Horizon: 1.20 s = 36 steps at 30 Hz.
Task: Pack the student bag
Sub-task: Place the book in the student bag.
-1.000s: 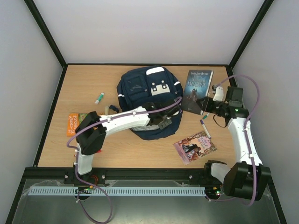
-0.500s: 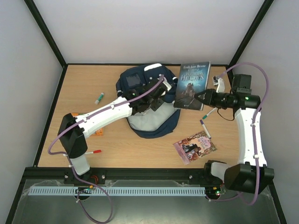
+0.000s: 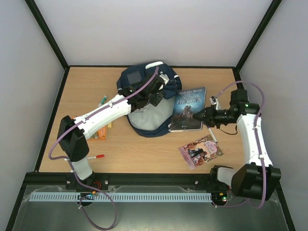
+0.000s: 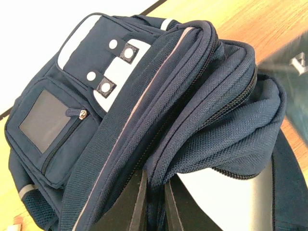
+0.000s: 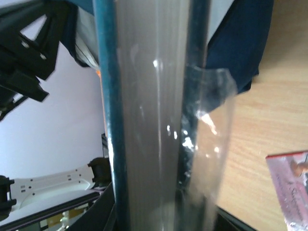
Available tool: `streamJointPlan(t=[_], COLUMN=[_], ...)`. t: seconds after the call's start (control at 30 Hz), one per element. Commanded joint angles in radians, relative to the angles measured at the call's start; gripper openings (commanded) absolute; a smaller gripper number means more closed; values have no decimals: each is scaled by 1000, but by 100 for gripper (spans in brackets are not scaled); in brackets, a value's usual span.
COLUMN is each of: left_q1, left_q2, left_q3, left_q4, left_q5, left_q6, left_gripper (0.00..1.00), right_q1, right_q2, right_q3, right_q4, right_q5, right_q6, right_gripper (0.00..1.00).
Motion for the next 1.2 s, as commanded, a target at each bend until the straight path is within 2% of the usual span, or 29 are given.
streamJointPlan(t=[0.0,0.27,0.47,0.67,0.83,1.17], left_q1=[6,6,6,-1,-14,-20], left_q2=[-40,-12,-21,-29,-55,-113], left_q3=[37,51,35,28,26,29], left_q4=[101,101,110,108,101,84], left_q5=[-9,-5,49,95,98,103], left_q6=[-49,-65,-94,-113,-119,-131], left_gripper=[3,2,2,3,2,3], right_q1=[43,128,211,306,375,434], right_q2=[-59,-120,-110,-175,-148,91], right_q3=[-61,-342,-363,-504,-418,-220], right_q4=[-58,19,116,304,402,424], right_q5=[-125,-197,-194,-221,-214,-252], right_q6=[17,193,244,393,367,268], right_gripper=[1,1,1,1,1,1])
